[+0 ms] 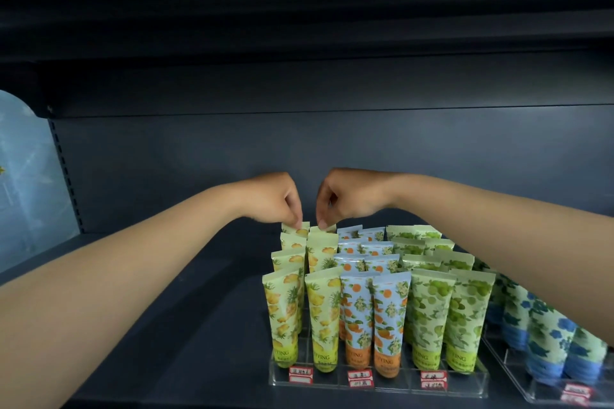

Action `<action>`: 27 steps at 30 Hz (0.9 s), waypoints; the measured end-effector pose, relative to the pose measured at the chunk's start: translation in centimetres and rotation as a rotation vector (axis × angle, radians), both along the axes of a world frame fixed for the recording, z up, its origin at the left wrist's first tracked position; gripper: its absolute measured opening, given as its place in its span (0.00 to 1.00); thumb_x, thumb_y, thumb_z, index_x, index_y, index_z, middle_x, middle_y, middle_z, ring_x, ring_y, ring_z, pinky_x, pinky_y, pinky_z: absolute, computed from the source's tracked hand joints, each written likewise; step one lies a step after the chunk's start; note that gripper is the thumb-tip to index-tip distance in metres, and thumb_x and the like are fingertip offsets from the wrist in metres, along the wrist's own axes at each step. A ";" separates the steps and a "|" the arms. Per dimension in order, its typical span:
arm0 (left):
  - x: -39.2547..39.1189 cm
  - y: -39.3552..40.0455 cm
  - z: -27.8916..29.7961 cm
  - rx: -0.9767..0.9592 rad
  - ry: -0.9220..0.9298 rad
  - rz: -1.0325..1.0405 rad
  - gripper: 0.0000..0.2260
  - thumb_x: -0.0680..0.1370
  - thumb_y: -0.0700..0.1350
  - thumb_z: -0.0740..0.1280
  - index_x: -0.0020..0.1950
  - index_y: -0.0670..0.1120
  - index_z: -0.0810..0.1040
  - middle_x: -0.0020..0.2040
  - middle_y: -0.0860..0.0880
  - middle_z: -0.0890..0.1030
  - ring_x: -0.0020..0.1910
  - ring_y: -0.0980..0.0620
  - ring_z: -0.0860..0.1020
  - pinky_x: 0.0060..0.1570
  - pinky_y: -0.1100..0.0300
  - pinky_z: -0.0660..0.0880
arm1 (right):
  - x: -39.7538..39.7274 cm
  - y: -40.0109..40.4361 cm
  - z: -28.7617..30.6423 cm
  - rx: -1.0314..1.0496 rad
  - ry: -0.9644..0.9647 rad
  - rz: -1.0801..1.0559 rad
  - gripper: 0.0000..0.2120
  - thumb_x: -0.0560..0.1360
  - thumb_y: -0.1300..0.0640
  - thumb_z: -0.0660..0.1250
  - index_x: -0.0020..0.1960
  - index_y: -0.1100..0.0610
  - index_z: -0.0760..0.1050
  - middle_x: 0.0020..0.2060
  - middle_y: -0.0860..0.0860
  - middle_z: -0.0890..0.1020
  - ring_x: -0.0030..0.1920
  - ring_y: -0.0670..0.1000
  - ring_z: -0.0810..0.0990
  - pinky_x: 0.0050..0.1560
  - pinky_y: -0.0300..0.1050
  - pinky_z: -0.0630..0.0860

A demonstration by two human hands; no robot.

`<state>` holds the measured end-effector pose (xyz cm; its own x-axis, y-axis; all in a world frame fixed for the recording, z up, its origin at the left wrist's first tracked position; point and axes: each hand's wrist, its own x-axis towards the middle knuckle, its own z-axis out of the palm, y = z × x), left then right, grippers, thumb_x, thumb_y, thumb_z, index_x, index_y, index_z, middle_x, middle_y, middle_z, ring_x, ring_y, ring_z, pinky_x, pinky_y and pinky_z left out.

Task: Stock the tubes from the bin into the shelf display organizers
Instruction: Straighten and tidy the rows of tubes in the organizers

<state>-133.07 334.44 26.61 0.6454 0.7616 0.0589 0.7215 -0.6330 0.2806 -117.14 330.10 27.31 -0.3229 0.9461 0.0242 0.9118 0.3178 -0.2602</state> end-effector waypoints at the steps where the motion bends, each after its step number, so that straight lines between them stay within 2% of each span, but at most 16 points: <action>1: 0.0 0.0 0.0 0.010 0.012 -0.004 0.05 0.73 0.41 0.70 0.40 0.49 0.84 0.28 0.64 0.77 0.30 0.64 0.72 0.32 0.72 0.66 | 0.0 0.0 -0.1 0.008 0.000 -0.006 0.04 0.73 0.56 0.71 0.47 0.55 0.82 0.37 0.41 0.80 0.38 0.38 0.75 0.40 0.28 0.69; 5: 0.1 0.1 -0.1 -0.001 0.020 -0.029 0.04 0.73 0.41 0.70 0.42 0.48 0.84 0.23 0.65 0.75 0.26 0.66 0.71 0.27 0.74 0.63 | -0.1 0.0 -0.3 0.031 -0.020 -0.035 0.06 0.73 0.56 0.70 0.48 0.56 0.83 0.45 0.48 0.84 0.45 0.45 0.79 0.49 0.38 0.74; 8: 0.0 0.2 -0.1 -0.010 0.016 -0.023 0.03 0.73 0.42 0.71 0.40 0.49 0.84 0.23 0.65 0.75 0.28 0.62 0.71 0.31 0.70 0.65 | -0.2 0.1 -0.4 0.042 -0.028 -0.045 0.07 0.73 0.56 0.70 0.49 0.57 0.82 0.48 0.50 0.84 0.50 0.49 0.80 0.53 0.42 0.74; 15: -0.3 0.0 -0.1 -0.016 0.016 -0.008 0.04 0.73 0.43 0.72 0.39 0.50 0.83 0.24 0.63 0.75 0.31 0.59 0.70 0.33 0.67 0.65 | -0.3 -0.6 0.0 0.044 -0.002 -0.056 0.08 0.73 0.55 0.71 0.50 0.58 0.83 0.48 0.50 0.84 0.48 0.47 0.79 0.50 0.38 0.73; 17: -0.4 -0.3 0.0 -0.014 0.016 -0.008 0.02 0.73 0.43 0.72 0.43 0.49 0.84 0.27 0.62 0.75 0.31 0.60 0.71 0.32 0.70 0.65 | -0.2 -1.0 0.2 0.049 0.011 -0.060 0.08 0.73 0.55 0.70 0.50 0.56 0.83 0.47 0.49 0.84 0.47 0.45 0.78 0.45 0.35 0.72; 20: -0.8 -0.8 0.3 -0.010 -0.003 -0.004 0.06 0.73 0.44 0.72 0.48 0.47 0.84 0.32 0.60 0.76 0.32 0.61 0.72 0.32 0.72 0.65 | -0.1 -1.6 0.6 0.070 0.046 -0.060 0.06 0.73 0.54 0.70 0.49 0.54 0.83 0.44 0.45 0.83 0.42 0.41 0.77 0.39 0.32 0.70; 25: -2.1 -1.8 0.7 -0.036 -0.075 -0.027 0.03 0.72 0.46 0.73 0.44 0.52 0.84 0.34 0.60 0.78 0.32 0.63 0.73 0.33 0.71 0.66 | -0.6 -2.5 0.5 0.017 0.033 -0.001 0.06 0.72 0.52 0.72 0.46 0.54 0.83 0.36 0.42 0.81 0.37 0.40 0.76 0.39 0.33 0.69; 27: -2.5 -2.2 0.7 -0.060 -0.059 -0.041 0.03 0.71 0.46 0.73 0.42 0.54 0.84 0.37 0.58 0.79 0.35 0.63 0.74 0.38 0.70 0.67 | -0.8 -2.7 0.4 0.011 -0.001 0.008 0.07 0.72 0.53 0.72 0.47 0.55 0.83 0.36 0.42 0.81 0.36 0.40 0.75 0.38 0.32 0.69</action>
